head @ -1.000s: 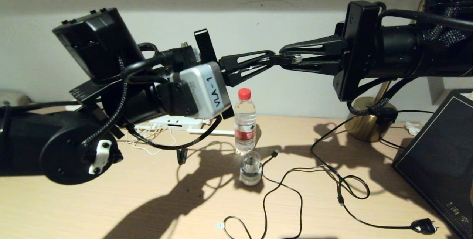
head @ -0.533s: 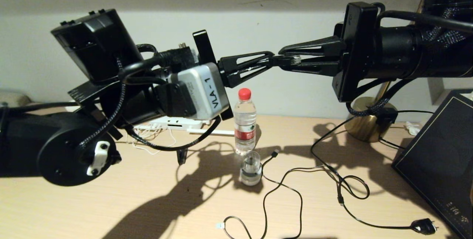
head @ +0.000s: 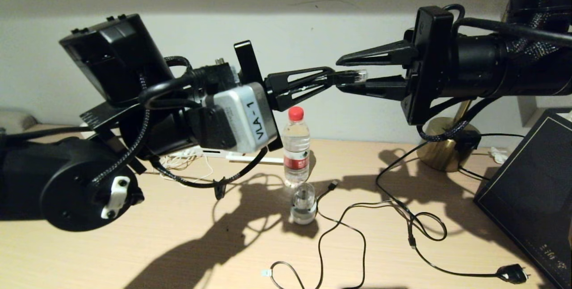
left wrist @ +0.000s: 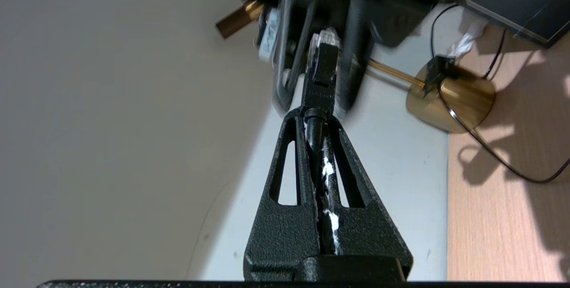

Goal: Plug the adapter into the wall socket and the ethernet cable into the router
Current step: Hand it to the other hand, then align cable and router interface

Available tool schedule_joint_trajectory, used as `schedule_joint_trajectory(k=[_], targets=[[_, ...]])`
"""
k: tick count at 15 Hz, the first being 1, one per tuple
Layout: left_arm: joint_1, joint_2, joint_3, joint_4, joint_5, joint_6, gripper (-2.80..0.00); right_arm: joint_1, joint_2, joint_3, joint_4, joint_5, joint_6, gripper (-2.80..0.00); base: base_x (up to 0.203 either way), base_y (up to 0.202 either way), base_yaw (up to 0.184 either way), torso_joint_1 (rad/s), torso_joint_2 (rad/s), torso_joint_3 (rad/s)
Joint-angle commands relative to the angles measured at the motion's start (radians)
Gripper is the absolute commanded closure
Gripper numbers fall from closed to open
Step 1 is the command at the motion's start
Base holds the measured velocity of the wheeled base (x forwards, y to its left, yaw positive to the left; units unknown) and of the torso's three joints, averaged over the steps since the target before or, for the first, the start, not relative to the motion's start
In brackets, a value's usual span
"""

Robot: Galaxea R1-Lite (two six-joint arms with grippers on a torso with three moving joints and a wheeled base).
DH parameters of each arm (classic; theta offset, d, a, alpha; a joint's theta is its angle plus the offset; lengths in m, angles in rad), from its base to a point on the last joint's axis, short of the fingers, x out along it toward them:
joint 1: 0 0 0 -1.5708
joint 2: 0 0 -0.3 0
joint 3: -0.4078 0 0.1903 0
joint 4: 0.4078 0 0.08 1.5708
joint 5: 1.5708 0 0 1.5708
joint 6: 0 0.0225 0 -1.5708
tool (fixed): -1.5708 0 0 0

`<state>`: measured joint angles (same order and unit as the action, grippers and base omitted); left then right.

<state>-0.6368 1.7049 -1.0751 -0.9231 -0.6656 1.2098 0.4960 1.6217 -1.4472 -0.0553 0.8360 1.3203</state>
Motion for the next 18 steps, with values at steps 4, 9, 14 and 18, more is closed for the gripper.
schedule_joint_trajectory(k=[4,9,14,18], targets=[[0.004,-0.015,0.065,-0.004,-0.003,0.001,0.00,0.002,0.000,0.011,-0.001,-0.009,-0.016,-2.80,0.000,0.000,0.000,0.000,0.00,0.000],[0.158,-0.121,0.253,-0.004,0.038,-0.327,0.00,-0.053,-0.089,0.116,-0.040,-0.283,-0.219,-2.80,0.000,0.000,0.000,0.000,0.00,0.000],[0.200,-0.164,0.266,0.045,0.248,-0.869,0.00,-0.053,-0.295,0.388,-0.041,-0.732,-0.826,-2.80,0.000,0.000,0.000,0.000,0.00,0.000],[0.200,-0.285,0.286,0.314,0.296,-1.152,0.00,-0.053,-0.548,0.524,0.065,-0.881,-1.037,-2.80,0.000,0.000,0.000,0.000,0.00,0.000]])
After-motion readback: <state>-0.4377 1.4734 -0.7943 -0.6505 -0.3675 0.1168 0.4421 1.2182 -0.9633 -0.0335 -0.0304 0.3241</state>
